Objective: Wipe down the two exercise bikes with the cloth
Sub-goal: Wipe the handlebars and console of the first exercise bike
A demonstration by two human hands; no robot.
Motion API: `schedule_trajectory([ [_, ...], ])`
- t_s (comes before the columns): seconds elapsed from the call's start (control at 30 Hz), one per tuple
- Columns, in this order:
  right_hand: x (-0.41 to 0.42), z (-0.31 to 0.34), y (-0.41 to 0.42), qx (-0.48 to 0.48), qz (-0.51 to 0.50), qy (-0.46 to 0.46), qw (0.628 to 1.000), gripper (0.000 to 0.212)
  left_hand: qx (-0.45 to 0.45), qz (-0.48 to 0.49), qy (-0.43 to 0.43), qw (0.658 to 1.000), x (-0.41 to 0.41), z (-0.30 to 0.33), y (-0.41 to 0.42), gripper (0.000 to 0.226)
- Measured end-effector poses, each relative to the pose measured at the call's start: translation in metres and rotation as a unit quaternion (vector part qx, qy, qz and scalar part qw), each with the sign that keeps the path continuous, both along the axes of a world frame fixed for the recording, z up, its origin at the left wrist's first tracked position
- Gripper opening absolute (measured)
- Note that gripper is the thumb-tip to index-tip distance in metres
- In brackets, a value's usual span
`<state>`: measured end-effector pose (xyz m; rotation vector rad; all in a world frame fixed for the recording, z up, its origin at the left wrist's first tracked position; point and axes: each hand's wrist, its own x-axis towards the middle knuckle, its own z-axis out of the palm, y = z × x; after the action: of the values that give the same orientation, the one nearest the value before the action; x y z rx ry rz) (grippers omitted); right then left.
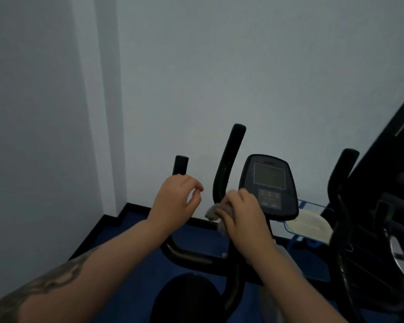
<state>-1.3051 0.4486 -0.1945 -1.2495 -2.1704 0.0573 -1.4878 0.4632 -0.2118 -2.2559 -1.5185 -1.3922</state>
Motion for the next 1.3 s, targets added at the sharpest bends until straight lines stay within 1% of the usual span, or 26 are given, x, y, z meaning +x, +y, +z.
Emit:
schedule_trajectory([
  [0.07,-0.013,0.011,0.014,-0.011,0.006,0.005,1.0,0.01,0.009,-0.005,0.024,1.0,0.0,-0.001,-0.001,0.022],
  [0.13,-0.015,0.008,0.013,-0.021,0.0,0.056,0.998,0.011,0.018,-0.006,0.033,0.999,0.001,-0.003,-0.002,0.023],
  [0.2,-0.006,-0.003,0.002,-0.022,0.003,0.085,0.996,0.018,0.02,0.004,0.015,1.0,0.001,-0.005,-0.001,0.024],
  [0.27,0.002,-0.011,-0.004,-0.01,0.017,0.071,0.997,0.026,0.019,0.016,-0.007,1.0,0.001,-0.005,0.002,0.024],
  [0.3,0.003,-0.01,0.0,-0.007,0.024,0.07,0.997,0.026,0.019,0.019,-0.007,1.0,0.001,-0.005,0.004,0.025],
  [0.4,-0.009,0.003,0.026,-0.007,0.035,0.08,0.996,0.015,0.005,0.017,0.019,1.0,0.0,-0.004,0.007,0.026],
  [0.5,-0.023,0.016,0.055,-0.003,0.007,0.105,0.994,0.012,-0.004,0.017,0.02,1.0,0.0,-0.003,0.005,0.024],
  [0.57,-0.024,0.024,0.071,-0.011,-0.02,0.116,0.993,0.012,-0.007,0.024,0.018,1.0,0.0,-0.003,0.005,0.014],
  [0.6,-0.022,0.028,0.077,-0.009,-0.035,0.135,0.99,0.012,-0.006,0.028,0.018,0.999,0.0,-0.003,0.005,0.009],
  [0.63,-0.018,0.034,0.082,0.002,-0.049,0.174,0.984,0.011,-0.008,0.031,0.018,0.999,0.0,-0.003,0.005,0.008],
  [0.67,-0.013,0.041,0.085,0.034,-0.067,0.221,0.972,0.011,-0.011,0.031,0.02,0.999,0.0,-0.004,0.006,0.01],
  [0.7,-0.009,0.048,0.087,0.089,-0.086,0.255,0.959,0.011,-0.013,0.033,0.025,0.999,0.001,-0.004,0.006,0.01],
  [0.73,-0.007,0.054,0.089,0.143,-0.099,0.262,0.949,0.011,-0.011,0.036,0.03,0.999,0.001,-0.003,0.007,0.009],
  [0.77,-0.006,0.057,0.092,0.17,-0.102,0.25,0.948,0.009,-0.009,0.039,0.036,0.999,0.002,-0.003,0.007,0.009],
  [0.8,-0.009,0.057,0.093,0.162,-0.099,0.229,0.955,0.008,-0.006,0.041,0.04,0.998,0.002,-0.003,0.008,0.008],
  [0.9,-0.022,0.032,0.085,0.068,-0.061,0.169,0.981,0.009,-0.004,0.044,0.04,0.998,0.002,-0.003,0.007,0.006],
  [1.0,-0.013,0.013,0.071,-0.008,-0.005,0.156,0.988,0.005,-0.006,0.047,0.04,0.998,0.001,-0.004,0.007,0.006],
  [1.1,0.003,0.032,0.077,-0.028,0.03,0.062,0.997,0.006,-0.004,0.051,0.048,0.998,0.002,-0.003,0.008,0.006],
  [1.13,0.003,0.04,0.082,-0.011,0.019,0.063,0.998,0.007,-0.005,0.053,0.05,0.997,0.002,-0.003,0.008,0.006],
  [1.23,-0.016,0.05,0.087,0.022,-0.048,0.124,0.991,0.009,-0.008,0.059,0.056,0.997,0.001,-0.003,0.006,0.006],
  [1.3,-0.026,0.034,0.078,0.02,-0.064,0.113,0.991,0.014,-0.006,0.059,0.059,0.996,0.001,-0.003,0.005,0.006],
])
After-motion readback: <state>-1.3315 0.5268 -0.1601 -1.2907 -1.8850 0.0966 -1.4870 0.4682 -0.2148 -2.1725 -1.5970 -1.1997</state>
